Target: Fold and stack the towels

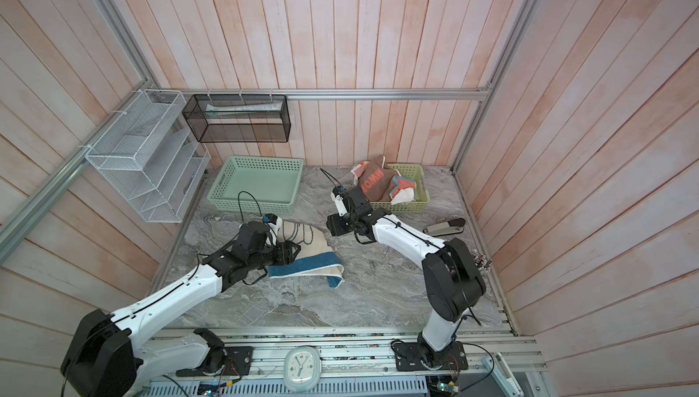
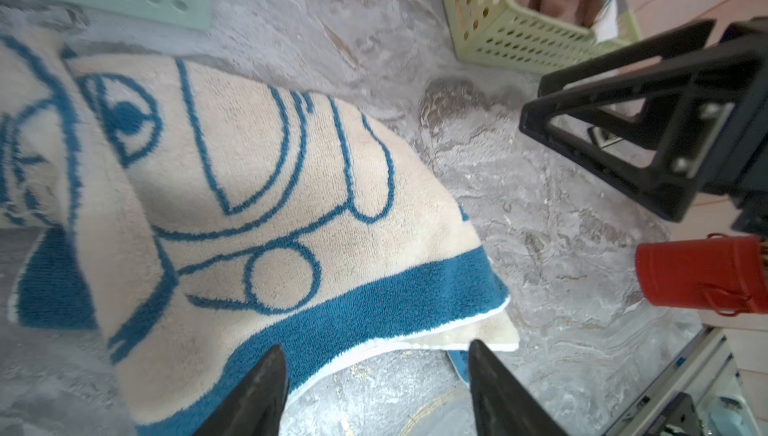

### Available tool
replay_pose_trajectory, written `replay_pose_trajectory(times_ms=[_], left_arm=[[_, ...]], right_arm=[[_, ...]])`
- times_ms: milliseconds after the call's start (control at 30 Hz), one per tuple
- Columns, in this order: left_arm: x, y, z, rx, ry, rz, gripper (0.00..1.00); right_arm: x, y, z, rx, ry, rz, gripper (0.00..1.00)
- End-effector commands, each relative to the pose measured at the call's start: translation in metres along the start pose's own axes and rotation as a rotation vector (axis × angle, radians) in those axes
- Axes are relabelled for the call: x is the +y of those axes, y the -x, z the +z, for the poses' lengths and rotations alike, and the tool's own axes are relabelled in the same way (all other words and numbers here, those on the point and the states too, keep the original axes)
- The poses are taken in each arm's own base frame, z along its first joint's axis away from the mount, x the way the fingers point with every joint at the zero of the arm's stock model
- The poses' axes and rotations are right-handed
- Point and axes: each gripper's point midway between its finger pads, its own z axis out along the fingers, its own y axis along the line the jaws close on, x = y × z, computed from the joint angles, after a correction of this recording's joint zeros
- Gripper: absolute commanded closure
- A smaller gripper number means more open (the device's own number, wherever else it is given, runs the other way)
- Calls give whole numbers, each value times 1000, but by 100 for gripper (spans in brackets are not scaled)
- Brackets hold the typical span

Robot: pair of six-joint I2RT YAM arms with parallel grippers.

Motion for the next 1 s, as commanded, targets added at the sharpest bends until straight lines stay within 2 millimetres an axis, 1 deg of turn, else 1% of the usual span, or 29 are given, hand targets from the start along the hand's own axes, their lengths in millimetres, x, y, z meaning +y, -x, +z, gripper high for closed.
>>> replay_pose_trajectory(times_ms=[0,67,133,167,200,233,267,300,333,367,400,467,500,533,567,600,633,667,700,733,800,867,900,933,967], left_arm=[[8,-12,18,41,20,-37,26],[9,-16,28,61,13,-57,24],[10,-19,37,78,5,-72,24],[11,-22,42,89,0,-79,24],[13,-25,47,98,-4,-88,24],[15,-31,53,112,-7,-114,24],[13,-37,59,123,-29,-154,24],[6,-41,64,131,-68,-190,25],[-6,-45,68,130,-118,-215,26],[-17,-45,72,119,-152,-220,26],[-29,-44,76,104,-172,-213,27],[-50,-32,83,81,-202,-184,27],[-56,-26,85,81,-216,-178,26],[-60,-13,84,67,-221,-179,26],[-61,3,79,42,-217,-182,25],[-62,18,70,6,-217,-176,25],[-60,33,59,-37,-210,-174,25],[-57,49,44,-88,-201,-176,25],[-51,60,31,-127,-188,-181,25],[-44,70,16,-168,-169,-191,25],[-24,81,-11,-234,-118,-213,25],[0,84,-37,-292,-65,-242,25],[10,84,-46,-312,-47,-255,25],[21,81,-54,-329,-28,-265,26],[31,78,-60,-340,-9,-275,25]], right_arm=[[21,-48,20,138,94,65,35],[27,-56,27,119,161,120,34],[34,-58,33,106,232,152,34],[40,-56,36,109,277,159,38],[45,-54,37,107,322,157,46],[49,-52,37,103,361,155,62],[49,-47,35,85,377,152,81],[45,-41,31,62,379,150,89],[38,-32,24,34,371,147,97],[31,-22,16,5,359,142,100],[20,-11,6,-24,331,138,100],[5,13,-15,-63,236,84,100],[3,24,-24,-71,193,46,100],[4,39,-36,-82,158,4,100],[7,53,-50,-96,130,-30,100],[11,63,-60,-109,116,-55,100],[21,75,-73,-136,110,-88,100],[32,82,-83,-156,104,-120,100],[42,85,-89,-170,100,-154,100],[57,84,-93,-179,100,-193,100],[82,73,-91,-164,123,-251,100],[114,52,-83,-123,191,-282,100],[130,41,-78,-100,239,-293,98],[152,26,-74,-72,306,-316,87],[172,11,-72,-50,369,-345,66]])
